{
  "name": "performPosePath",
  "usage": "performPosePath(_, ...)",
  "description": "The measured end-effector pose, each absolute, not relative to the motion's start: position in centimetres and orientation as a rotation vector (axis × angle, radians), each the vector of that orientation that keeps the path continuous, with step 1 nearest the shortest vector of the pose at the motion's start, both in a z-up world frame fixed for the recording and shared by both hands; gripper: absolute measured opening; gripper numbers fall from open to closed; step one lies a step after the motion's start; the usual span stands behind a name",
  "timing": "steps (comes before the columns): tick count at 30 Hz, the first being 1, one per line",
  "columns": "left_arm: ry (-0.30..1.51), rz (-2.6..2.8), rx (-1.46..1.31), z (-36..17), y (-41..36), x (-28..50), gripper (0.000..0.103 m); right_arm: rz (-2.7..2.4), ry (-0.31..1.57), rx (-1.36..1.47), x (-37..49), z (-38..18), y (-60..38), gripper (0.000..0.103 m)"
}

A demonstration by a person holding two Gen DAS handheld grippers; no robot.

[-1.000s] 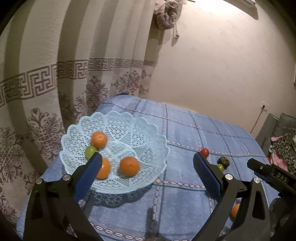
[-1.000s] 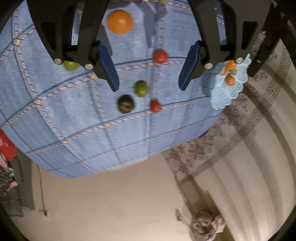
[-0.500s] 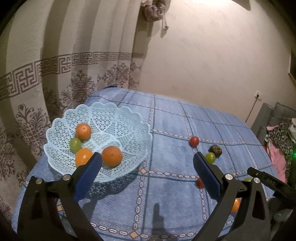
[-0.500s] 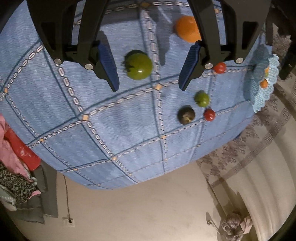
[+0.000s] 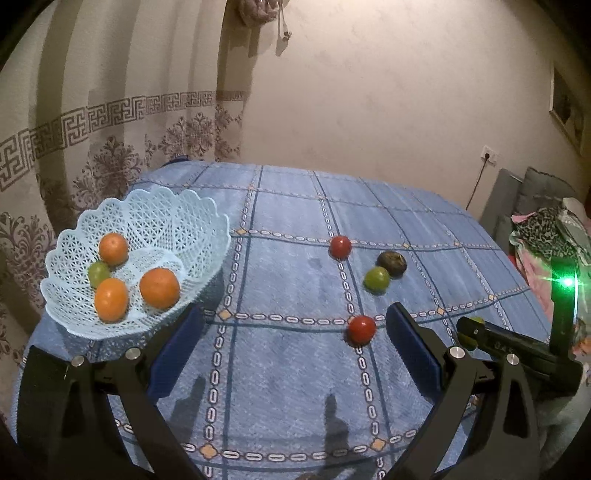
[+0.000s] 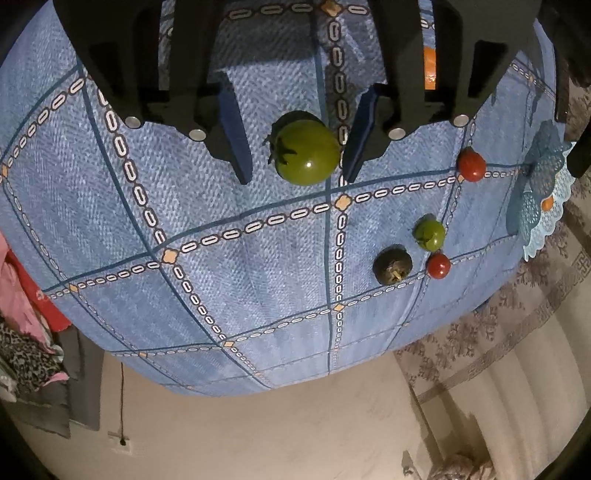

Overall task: Organize fruits
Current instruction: 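Grasp the green tomato with the right tool while the left tool grasps an orange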

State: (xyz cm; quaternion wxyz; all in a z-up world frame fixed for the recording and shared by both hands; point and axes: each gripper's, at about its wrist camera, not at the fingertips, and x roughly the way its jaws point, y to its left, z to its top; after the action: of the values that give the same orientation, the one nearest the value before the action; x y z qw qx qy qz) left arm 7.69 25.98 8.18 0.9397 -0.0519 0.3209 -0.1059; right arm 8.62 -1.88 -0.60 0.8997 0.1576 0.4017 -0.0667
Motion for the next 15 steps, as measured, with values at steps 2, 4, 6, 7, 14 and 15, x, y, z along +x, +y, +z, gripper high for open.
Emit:
performPosePath(2,0.664,-0.221,-0.106,8.0,25.7,7.7,0.100,-0.138,0.831,0.313,8.6,-0.7,-1.9,0.047)
performPosePath(4,0.672,-0.226,-0.104,7.8,25.4,7.6,0.100,-0.131,0.828,0.311,8.5,-0.7,-2.0,0.045)
performPosePath(6,0.681,-0.238,-0.100,7.7,25.1,7.6,0.100,-0.112,0.826,0.315,8.5,-0.7,-2.0,0.039)
performPosePath(7,0.686,-0.244,-0.094,7.6,24.8,7.5,0.100,-0.106,0.827,0.315,8.5,-0.6,-1.9,0.037)
performPosePath(14,0.702,-0.284,-0.047,7.2,23.0,6.8,0.100,-0.051,0.816,0.345,7.9,-0.4,-2.0,0.035)
performPosePath(15,0.706,-0.289,-0.044,7.1,22.8,6.7,0.100,-0.039,0.808,0.355,7.8,-0.3,-2.0,0.035)
